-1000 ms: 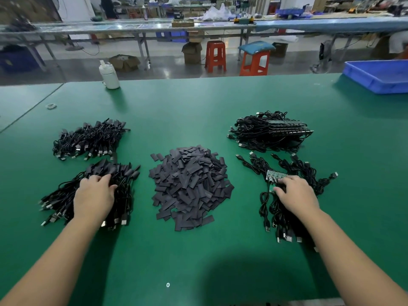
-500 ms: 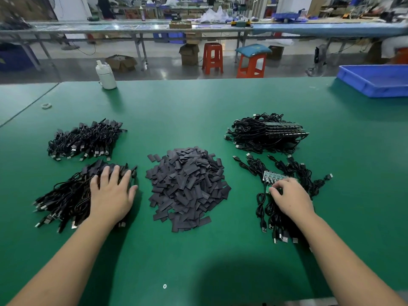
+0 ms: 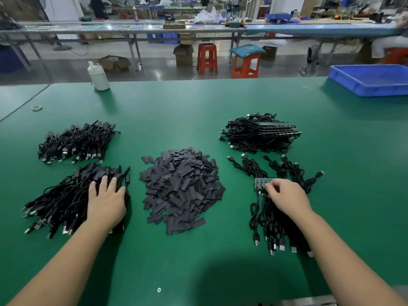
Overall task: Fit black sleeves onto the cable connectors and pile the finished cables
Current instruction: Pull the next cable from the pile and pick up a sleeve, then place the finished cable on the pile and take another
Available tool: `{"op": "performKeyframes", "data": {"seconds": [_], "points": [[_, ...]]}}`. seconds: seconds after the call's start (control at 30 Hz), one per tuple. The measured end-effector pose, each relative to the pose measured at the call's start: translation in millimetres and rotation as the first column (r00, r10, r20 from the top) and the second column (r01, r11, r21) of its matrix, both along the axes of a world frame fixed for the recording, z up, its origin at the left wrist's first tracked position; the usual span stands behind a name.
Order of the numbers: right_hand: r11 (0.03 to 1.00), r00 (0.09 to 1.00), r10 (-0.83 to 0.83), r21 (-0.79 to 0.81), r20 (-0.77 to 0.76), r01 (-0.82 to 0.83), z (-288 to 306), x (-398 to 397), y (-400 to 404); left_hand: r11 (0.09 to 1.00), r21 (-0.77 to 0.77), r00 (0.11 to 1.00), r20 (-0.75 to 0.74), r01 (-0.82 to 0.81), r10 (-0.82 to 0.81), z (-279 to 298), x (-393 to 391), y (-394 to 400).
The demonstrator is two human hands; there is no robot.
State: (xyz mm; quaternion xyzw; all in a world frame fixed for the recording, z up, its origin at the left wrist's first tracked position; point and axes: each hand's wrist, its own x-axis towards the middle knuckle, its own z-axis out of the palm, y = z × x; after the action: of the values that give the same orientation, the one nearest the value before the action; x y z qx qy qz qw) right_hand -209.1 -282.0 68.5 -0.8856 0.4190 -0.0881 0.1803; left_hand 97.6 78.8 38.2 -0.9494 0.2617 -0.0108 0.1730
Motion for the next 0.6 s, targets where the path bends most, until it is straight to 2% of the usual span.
{"op": "performKeyframes", "data": {"seconds": [0.1, 0.23, 0.37, 0.43, 0.53, 0.6], "points": [[0.997, 0.999, 0.004, -0.08, -0.036, -0.007, 0, 1, -4, 0.99, -0.127, 0.992, 0.115, 0.063, -0.048, 6, -10, -8], [0.959, 0.982, 0.086, -0.254, -0.167, -0.127, -7, 7, -16, 0.889, -0.349, 0.941, 0.262, 0.298, -0.212, 15, -32, -35], [0.965, 0.929, 0.178, -0.128, -0.324, -0.23, -7, 23, -20, 0.715, -0.488, 0.866, 0.284, 0.5, -0.412, 27, -74, -80], [0.96, 0.913, 0.17, -0.147, -0.371, -0.238, -7, 28, -18, 0.626, -0.524, 0.81, 0.273, 0.578, -0.52, 30, -100, -100], [0.944, 0.939, 0.15, -0.236, -0.31, -0.229, -3, 28, -17, 0.515, -0.592, 0.741, 0.227, 0.62, -0.632, 28, -133, -124], [0.958, 0.97, 0.181, -0.193, -0.164, -0.212, 2, 27, -16, 0.497, -0.67, 0.738, 0.114, 0.551, -0.665, 27, -149, -139]]}}
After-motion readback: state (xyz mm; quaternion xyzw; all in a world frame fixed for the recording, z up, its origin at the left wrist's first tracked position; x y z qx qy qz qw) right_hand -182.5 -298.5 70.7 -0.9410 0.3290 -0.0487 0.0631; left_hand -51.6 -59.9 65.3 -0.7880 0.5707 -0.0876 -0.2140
